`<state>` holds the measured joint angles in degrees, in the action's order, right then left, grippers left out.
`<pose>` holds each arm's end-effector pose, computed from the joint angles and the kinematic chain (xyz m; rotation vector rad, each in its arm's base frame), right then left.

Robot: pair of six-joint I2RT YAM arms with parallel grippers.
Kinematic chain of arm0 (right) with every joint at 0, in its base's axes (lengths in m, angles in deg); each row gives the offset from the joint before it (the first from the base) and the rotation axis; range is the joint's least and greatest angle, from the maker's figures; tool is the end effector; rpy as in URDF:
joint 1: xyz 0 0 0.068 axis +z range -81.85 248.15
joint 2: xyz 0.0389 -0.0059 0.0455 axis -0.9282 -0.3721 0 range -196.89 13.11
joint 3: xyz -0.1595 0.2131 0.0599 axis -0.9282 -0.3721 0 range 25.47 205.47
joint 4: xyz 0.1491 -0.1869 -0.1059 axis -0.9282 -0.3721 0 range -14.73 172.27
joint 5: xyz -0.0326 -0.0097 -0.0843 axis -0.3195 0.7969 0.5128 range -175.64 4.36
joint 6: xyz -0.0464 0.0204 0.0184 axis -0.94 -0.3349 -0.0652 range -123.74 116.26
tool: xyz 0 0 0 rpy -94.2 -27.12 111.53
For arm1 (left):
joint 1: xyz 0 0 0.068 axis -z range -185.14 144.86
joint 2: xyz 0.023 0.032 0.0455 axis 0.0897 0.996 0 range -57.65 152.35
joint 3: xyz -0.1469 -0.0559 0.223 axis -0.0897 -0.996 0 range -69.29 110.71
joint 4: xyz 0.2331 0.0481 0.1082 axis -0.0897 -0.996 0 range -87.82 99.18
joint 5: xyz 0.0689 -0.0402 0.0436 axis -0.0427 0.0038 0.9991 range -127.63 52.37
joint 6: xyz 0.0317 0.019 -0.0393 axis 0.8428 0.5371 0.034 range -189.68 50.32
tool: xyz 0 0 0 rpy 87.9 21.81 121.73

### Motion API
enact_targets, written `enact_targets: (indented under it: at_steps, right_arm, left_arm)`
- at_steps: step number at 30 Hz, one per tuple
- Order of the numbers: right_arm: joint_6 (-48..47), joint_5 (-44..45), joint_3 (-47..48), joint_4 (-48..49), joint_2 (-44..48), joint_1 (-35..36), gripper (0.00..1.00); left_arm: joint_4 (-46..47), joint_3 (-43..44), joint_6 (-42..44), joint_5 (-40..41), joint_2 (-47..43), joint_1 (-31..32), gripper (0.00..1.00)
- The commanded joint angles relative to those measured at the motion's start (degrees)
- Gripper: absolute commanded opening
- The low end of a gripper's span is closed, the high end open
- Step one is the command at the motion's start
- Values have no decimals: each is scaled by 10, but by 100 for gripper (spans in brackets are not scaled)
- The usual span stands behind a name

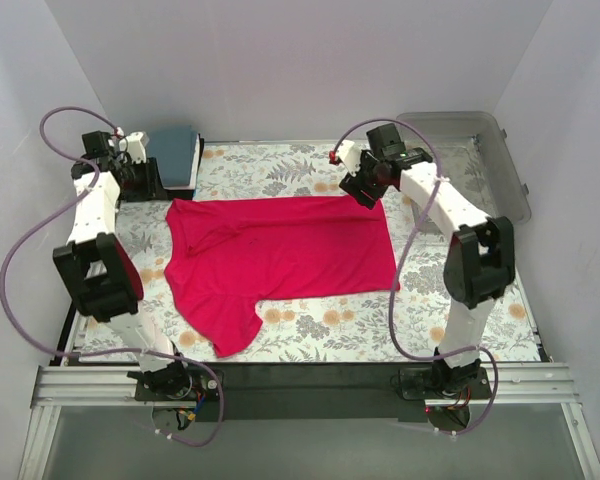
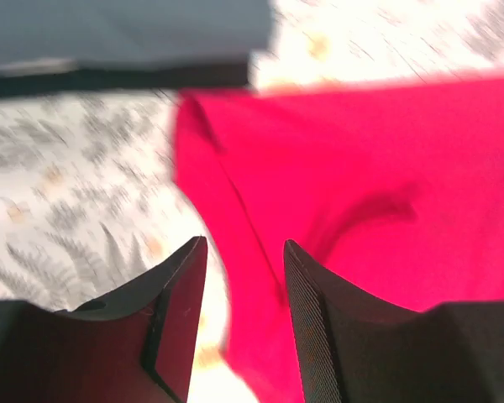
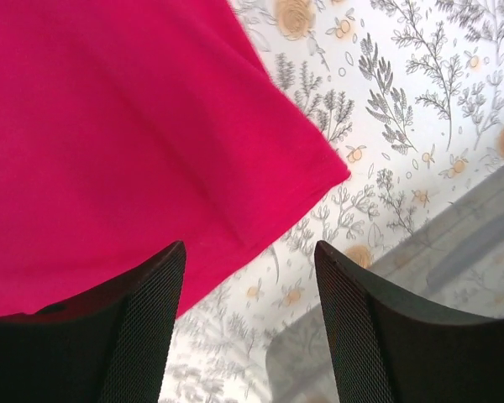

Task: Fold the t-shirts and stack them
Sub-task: Fold the tshirt

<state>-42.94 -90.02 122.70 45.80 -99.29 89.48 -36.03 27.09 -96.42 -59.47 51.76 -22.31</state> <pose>0.4095 0.1630 0.2656 -1.2724 2.1156 -0.0403 0.4016 0.1103 0.2746 -0.8294 2.4346 -0.5547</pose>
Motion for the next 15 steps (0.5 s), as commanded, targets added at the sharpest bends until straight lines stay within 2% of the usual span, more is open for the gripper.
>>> enact_targets:
  at_steps: [1,4,8,9,11,15]
  right_arm:
    - [-23,-68,-52,-76,95,7,68]
    - [-34,-68,-141,-105,156,7,61]
    - [-53,-51,-264,-107,234,7,52]
    - [-54,-48,-306,-106,260,7,51]
    - [-60,-42,-339,-106,280,7,48]
    - [-52,-37,-401,-99,308,8,45]
  left_arm:
    - [-63,-86,77,-88,-124,-8,41]
    - [-118,-167,130,-126,-192,-15,42]
    - [-170,-266,229,-131,-293,-16,42]
    - [-181,-287,238,-126,-309,-16,42]
    - [-181,-349,259,-104,-348,-16,42]
    - [-178,-414,280,-91,-384,-16,41]
